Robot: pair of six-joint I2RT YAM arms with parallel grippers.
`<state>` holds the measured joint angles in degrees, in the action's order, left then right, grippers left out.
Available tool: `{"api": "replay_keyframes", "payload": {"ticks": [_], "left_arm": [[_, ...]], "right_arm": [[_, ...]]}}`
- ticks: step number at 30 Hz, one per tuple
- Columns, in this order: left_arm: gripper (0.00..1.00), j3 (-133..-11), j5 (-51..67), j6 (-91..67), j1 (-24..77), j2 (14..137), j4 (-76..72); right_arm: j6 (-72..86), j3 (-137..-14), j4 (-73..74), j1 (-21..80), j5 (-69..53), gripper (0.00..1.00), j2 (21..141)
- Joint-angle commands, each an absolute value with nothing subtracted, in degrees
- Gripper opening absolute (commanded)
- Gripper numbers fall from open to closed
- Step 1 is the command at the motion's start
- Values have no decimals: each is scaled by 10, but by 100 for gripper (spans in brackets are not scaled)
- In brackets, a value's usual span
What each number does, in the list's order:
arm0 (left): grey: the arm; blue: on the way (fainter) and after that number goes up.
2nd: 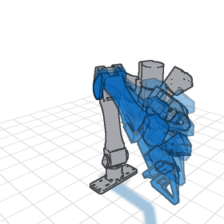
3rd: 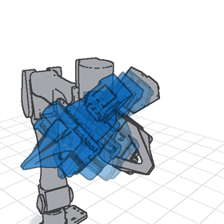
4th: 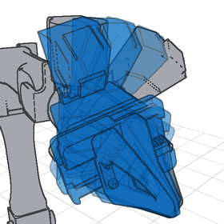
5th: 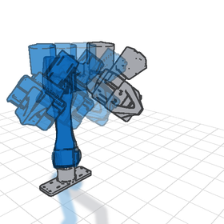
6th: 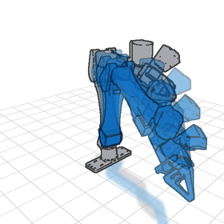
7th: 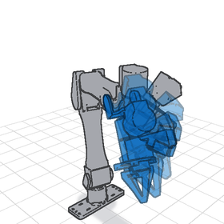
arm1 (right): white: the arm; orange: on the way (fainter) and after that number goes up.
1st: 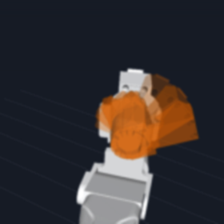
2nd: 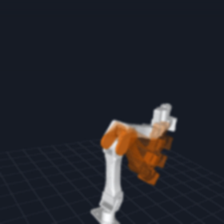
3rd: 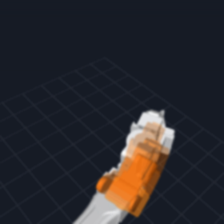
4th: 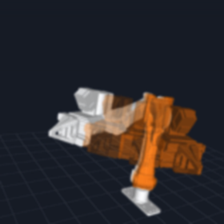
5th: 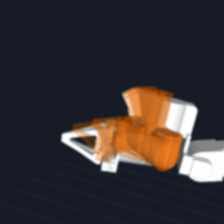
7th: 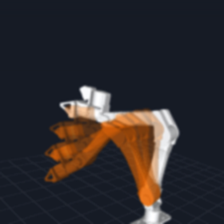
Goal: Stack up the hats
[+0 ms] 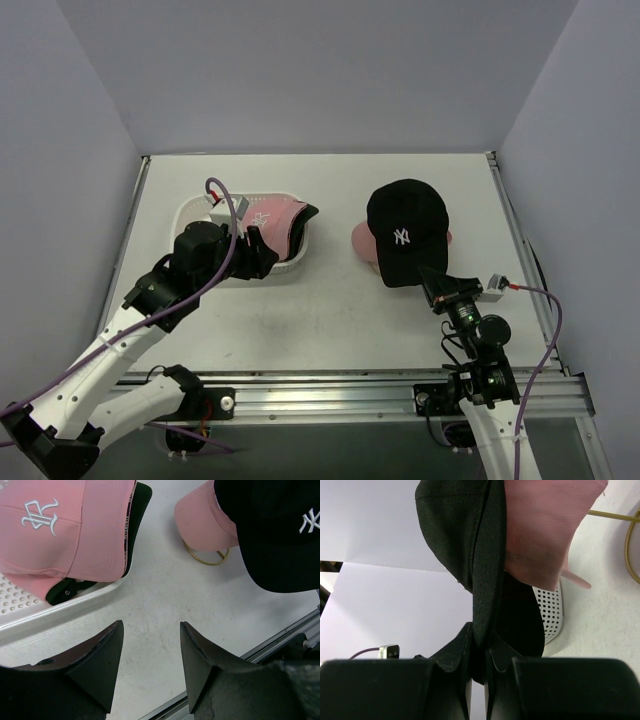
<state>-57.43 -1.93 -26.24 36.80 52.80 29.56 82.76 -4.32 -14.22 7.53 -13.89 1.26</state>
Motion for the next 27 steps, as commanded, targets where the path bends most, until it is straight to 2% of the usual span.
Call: {"api": "replay_keyframes", "payload": {"ticks": [1, 27], "left_arm": [[58, -573, -25, -255, 372, 519, 288], [58, -576, -39, -251, 380, 521, 297]], "right_arm": [[846, -56, -146, 72, -124, 0, 4], [836, -65, -34, 72, -100, 4, 4]]}}
